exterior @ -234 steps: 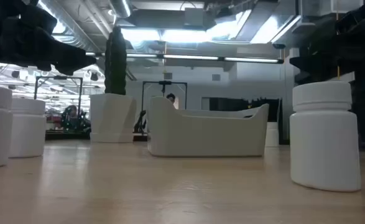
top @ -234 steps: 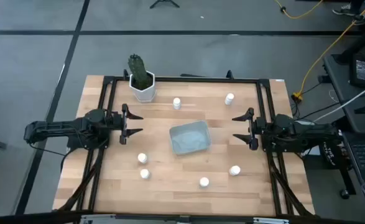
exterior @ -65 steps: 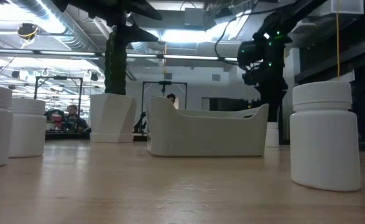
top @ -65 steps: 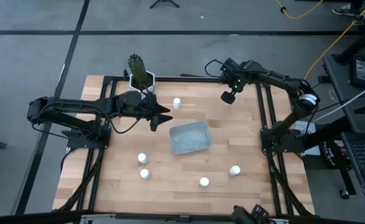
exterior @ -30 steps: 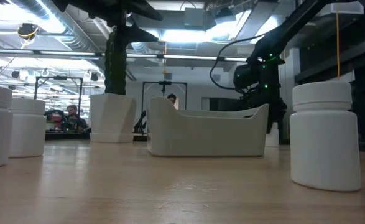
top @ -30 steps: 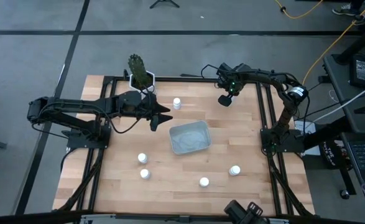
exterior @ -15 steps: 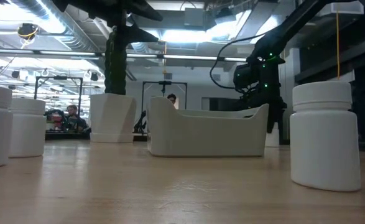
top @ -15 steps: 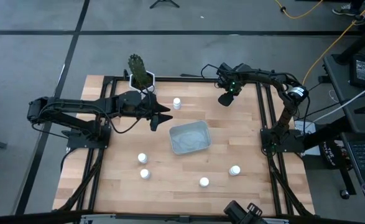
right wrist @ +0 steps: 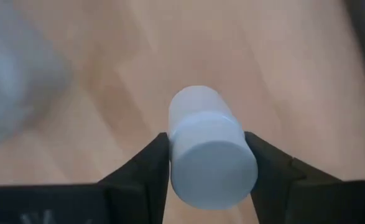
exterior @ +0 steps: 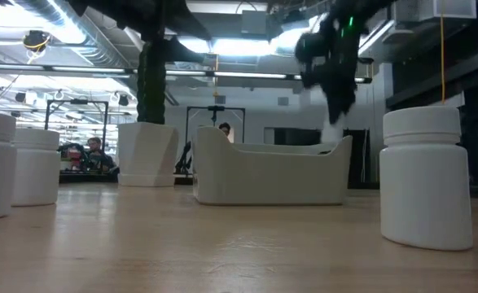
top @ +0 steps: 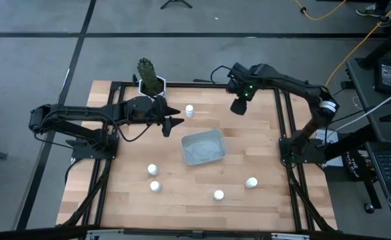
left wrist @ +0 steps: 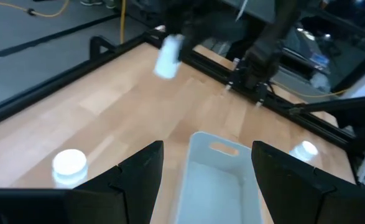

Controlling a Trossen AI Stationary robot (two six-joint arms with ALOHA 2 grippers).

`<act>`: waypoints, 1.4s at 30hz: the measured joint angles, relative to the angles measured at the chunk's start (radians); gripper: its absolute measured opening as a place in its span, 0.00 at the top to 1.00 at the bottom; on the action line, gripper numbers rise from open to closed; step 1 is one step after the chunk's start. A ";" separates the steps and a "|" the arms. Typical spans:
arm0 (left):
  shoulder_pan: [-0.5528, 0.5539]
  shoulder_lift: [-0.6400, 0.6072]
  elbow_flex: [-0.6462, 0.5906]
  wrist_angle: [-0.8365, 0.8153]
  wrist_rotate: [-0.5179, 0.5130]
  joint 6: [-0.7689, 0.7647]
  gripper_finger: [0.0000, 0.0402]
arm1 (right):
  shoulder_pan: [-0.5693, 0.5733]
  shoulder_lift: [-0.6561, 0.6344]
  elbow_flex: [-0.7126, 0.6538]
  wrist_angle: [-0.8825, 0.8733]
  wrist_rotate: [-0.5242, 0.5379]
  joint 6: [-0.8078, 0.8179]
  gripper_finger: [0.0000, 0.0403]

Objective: Pick and place pill bottles into a basket
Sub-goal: Put the white pill bottle into the gray bin

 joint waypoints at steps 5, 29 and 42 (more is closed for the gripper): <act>0.052 -0.022 0.000 -0.015 0.009 0.000 0.41 | 0.170 -0.087 0.115 -0.026 -0.019 0.017 0.60; 0.131 -0.131 0.000 -0.013 0.267 0.130 0.41 | 0.621 0.264 0.310 -0.013 0.076 0.285 0.60; 0.116 -0.144 0.000 -0.015 0.422 0.098 0.41 | 0.557 0.432 0.309 0.008 0.090 0.287 0.60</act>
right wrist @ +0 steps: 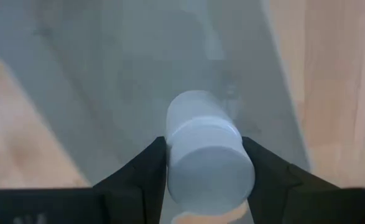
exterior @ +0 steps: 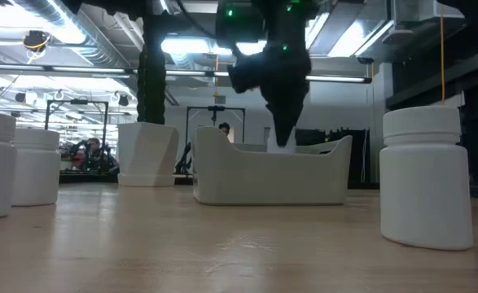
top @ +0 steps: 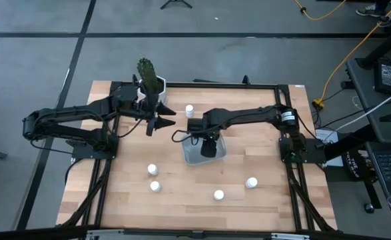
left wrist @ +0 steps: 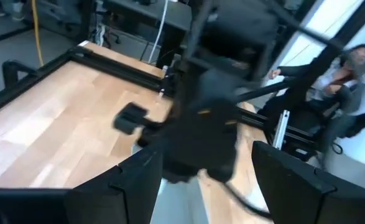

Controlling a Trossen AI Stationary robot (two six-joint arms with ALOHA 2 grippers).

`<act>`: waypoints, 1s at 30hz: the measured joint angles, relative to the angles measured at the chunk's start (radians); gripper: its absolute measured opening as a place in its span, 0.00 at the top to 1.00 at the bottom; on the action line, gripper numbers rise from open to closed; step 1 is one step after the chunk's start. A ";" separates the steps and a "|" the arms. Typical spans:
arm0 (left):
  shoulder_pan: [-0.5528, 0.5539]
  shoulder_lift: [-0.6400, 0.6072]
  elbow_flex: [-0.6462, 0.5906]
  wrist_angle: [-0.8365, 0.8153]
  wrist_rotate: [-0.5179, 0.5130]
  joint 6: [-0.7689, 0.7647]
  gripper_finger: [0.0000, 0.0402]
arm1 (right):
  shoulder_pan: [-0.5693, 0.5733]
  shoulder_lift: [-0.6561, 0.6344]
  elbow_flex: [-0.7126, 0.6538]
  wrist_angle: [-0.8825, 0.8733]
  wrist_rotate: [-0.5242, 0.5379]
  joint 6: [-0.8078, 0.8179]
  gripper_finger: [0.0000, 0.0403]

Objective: Pick and place pill bottles into a basket
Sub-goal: Put the white pill bottle into the gray bin

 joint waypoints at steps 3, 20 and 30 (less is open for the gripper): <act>-0.024 -0.023 0.000 0.000 -0.014 0.027 0.41 | -0.015 0.016 0.000 0.014 0.003 -0.017 0.60; -0.072 -0.150 0.000 -0.066 -0.208 0.069 0.41 | -0.023 -0.058 -0.197 0.120 0.037 -0.017 0.60; -0.073 -0.147 0.000 -0.066 -0.239 0.061 0.41 | -0.037 -0.061 -0.197 0.149 0.036 -0.014 0.59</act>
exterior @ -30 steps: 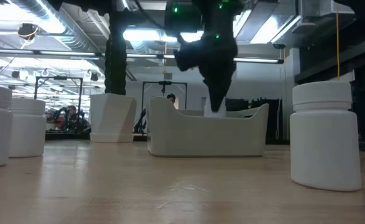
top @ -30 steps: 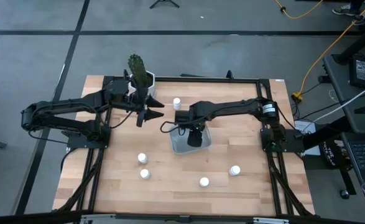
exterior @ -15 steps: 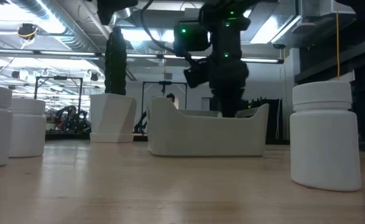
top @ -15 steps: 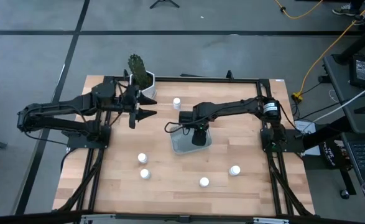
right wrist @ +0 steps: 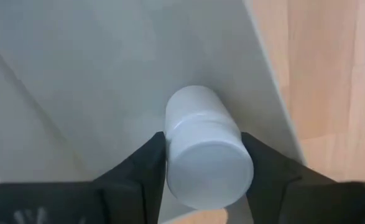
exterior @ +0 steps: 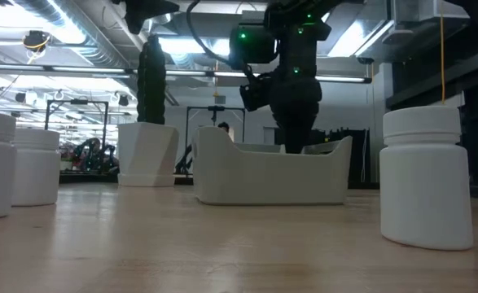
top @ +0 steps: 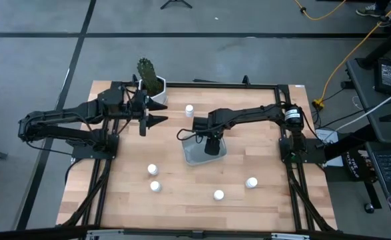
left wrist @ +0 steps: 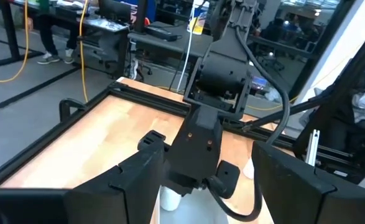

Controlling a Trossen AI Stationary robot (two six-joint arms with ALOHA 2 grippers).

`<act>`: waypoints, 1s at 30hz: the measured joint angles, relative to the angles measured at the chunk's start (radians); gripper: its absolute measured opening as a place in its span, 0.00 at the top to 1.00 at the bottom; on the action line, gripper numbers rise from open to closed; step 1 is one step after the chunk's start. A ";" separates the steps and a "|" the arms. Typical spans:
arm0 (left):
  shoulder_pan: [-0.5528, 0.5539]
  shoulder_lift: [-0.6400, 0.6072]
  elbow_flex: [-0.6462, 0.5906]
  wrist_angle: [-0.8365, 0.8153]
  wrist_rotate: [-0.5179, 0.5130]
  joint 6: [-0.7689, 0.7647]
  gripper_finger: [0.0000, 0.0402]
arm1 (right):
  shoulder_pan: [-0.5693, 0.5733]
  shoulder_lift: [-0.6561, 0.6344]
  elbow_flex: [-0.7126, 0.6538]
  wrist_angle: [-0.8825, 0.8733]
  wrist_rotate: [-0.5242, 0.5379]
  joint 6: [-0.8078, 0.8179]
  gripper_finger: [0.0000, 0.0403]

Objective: Pick and place pill bottles into a basket
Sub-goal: Put the white pill bottle into the gray bin

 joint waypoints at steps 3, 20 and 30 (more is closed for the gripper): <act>0.000 0.000 0.000 0.000 0.000 -0.002 0.41 | -0.006 0.000 0.000 0.000 -0.001 0.022 0.49; 0.000 0.000 0.000 -0.007 -0.018 -0.009 0.41 | 0.016 -0.085 0.205 -0.213 0.031 0.099 0.18; 0.045 0.017 0.000 -0.006 0.046 0.011 0.41 | 0.110 -0.504 0.240 -0.095 0.330 0.055 0.18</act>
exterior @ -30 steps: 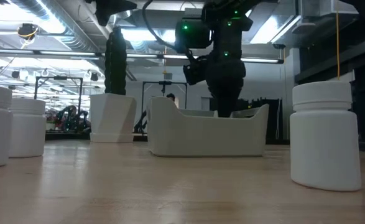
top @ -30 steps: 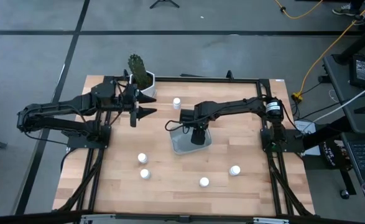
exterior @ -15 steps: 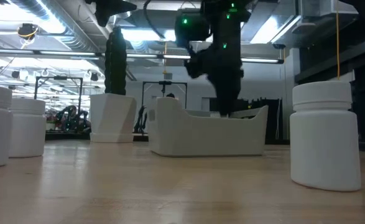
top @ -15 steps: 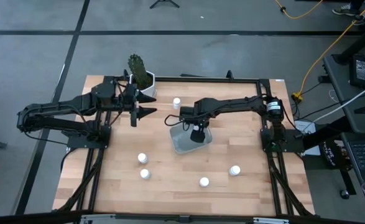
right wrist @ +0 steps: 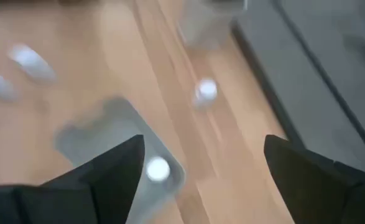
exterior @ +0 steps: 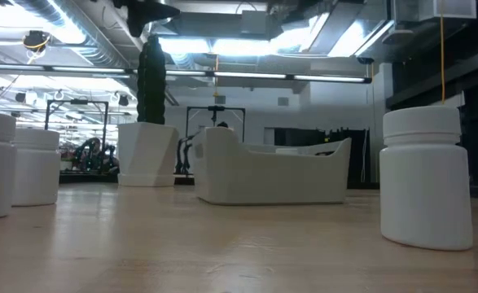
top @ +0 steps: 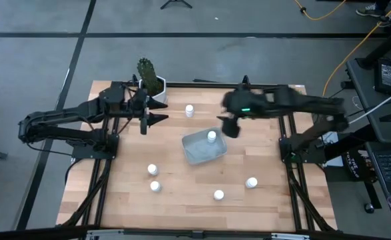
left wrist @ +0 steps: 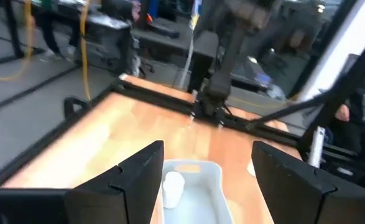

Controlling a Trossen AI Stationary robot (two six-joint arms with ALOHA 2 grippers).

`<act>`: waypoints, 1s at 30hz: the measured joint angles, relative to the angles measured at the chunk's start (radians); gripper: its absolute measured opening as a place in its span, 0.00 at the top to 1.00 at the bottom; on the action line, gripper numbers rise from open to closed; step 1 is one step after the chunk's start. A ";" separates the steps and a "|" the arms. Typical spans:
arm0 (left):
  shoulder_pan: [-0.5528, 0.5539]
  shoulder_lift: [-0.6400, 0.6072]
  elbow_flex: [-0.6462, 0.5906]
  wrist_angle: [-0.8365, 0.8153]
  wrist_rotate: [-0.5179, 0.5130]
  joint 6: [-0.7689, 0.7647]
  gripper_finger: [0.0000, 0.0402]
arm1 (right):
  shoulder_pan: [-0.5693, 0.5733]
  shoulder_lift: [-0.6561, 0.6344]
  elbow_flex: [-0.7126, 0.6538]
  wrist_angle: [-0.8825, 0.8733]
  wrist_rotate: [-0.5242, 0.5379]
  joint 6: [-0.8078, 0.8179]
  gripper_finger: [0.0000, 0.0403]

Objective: Pick and place pill bottles into a basket
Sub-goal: Put the white pill bottle into the gray bin

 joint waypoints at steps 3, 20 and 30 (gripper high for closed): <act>0.046 0.066 0.000 -0.001 0.127 -0.032 0.41 | 0.030 -0.123 -0.046 0.083 -0.001 -0.003 0.18; 0.213 0.615 0.272 -0.290 0.198 0.250 0.19 | 0.062 -0.299 -0.242 0.139 -0.003 -0.004 0.18; 0.213 0.805 0.460 -0.409 0.053 0.340 0.06 | 0.063 -0.303 -0.348 0.151 -0.011 -0.007 0.18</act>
